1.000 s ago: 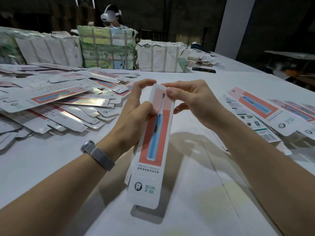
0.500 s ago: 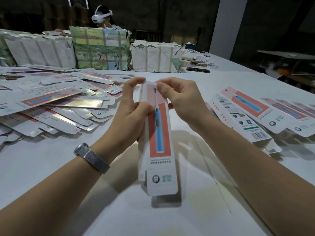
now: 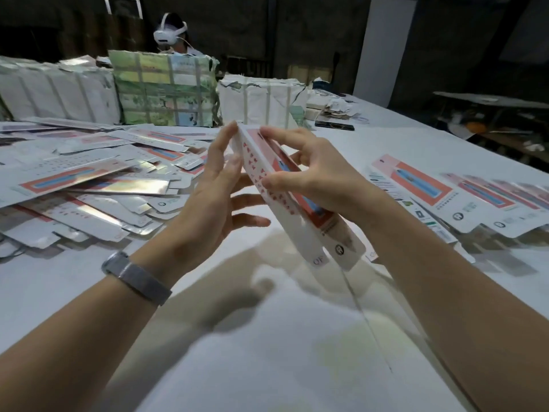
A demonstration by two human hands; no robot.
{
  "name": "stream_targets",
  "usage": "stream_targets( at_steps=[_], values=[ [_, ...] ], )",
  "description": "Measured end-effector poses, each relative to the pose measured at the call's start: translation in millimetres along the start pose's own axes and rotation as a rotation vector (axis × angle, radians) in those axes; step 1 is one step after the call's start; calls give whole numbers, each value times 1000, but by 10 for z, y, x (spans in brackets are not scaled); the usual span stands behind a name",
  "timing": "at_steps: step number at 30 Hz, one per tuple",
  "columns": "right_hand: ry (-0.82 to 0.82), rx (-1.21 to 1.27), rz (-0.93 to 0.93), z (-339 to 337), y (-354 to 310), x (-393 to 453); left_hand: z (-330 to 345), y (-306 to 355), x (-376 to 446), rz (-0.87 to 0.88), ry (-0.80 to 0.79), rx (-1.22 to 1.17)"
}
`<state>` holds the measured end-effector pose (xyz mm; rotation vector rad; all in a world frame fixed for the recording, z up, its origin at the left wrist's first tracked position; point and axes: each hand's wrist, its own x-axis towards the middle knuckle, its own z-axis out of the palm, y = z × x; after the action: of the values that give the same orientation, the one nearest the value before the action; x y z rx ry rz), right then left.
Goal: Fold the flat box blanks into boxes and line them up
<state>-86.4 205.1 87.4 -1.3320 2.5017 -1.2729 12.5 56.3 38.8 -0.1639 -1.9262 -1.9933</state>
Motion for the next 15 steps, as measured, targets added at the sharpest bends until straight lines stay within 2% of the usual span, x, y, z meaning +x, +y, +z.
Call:
stream_targets(
  at_steps=[3, 6, 8, 11, 15],
  values=[
    [179, -317, 60, -190, 87, 73, 8, -75, -8, 20, 19, 273],
    [328, -497, 278, -592, 272, 66, -24, -130, -5, 53, 90, 285],
    [320, -607, 461, -853, 450, -16, -61, -136, -1, 50, 126, 275],
    [220, -620, 665, -1033, 692, -117, -83, -158, 43, 16, 132, 284],
    [268, -701, 645, -1050, 801, -110, -109, -173, 135, -91, 104, 278]
  ],
)
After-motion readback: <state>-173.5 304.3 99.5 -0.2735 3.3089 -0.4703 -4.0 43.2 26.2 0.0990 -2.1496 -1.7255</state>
